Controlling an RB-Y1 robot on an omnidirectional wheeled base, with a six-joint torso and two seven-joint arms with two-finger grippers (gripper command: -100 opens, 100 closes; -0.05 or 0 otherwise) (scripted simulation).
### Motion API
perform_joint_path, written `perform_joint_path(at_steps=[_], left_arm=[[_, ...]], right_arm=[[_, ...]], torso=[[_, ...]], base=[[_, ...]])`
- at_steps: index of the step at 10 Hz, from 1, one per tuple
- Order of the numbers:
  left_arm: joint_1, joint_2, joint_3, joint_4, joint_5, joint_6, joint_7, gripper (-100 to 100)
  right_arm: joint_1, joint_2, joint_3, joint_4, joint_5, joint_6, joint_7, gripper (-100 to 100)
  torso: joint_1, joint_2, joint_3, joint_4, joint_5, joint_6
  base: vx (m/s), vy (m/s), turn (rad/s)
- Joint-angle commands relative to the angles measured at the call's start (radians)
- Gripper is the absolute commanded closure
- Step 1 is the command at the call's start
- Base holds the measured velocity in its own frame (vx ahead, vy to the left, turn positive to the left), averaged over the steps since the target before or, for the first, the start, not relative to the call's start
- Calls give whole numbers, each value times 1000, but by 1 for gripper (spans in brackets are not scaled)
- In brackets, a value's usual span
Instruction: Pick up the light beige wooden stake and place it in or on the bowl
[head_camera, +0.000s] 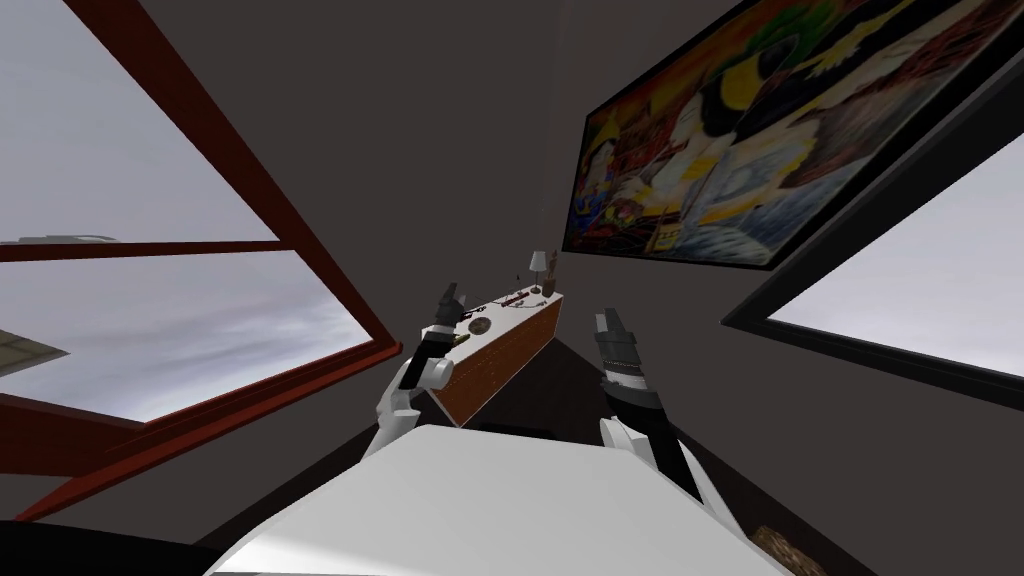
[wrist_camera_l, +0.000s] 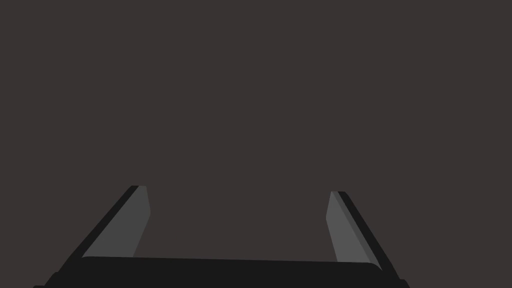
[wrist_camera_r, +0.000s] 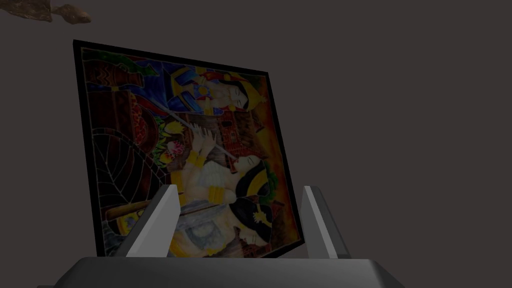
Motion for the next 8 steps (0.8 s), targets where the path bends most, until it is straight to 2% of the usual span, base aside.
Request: perform_joint_path(at_steps=[1, 2, 4, 5, 7, 8], left_arm=[[-14, 6, 2, 18, 8, 50, 12, -100], [-54, 17, 8, 58, 24, 78, 31, -100], [-54, 17, 8, 59, 24, 118, 31, -100], [-94, 28, 14, 102, 41, 151, 51, -100], [-94, 28, 14, 102, 41, 189, 51, -100], [-134, 37, 22, 148, 57, 222, 72, -100]], right_arm=[[0, 0, 0, 0, 0, 0, 0, 0], [0, 0, 0, 0, 0, 0, 0, 0], [0, 0, 0, 0, 0, 0, 0, 0], [0, 0, 0, 0, 0, 0, 0, 0], [0, 0, 0, 0, 0, 0, 0, 0], [0, 0, 0, 0, 0, 0, 0, 0]], torso=[[0, 0, 0, 0, 0, 0], [0, 0, 0, 0, 0, 0], [0, 0, 0, 0, 0, 0], [0, -1, 0, 0, 0, -1], [0, -1, 0, 0, 0, -1], [0, -1, 0, 0, 0, -1]], base=[[-28, 9, -48], [-31, 18, -101], [-19, 9, -25], [-17, 4, -104], [-14, 7, -28], [-17, 3, -110]])
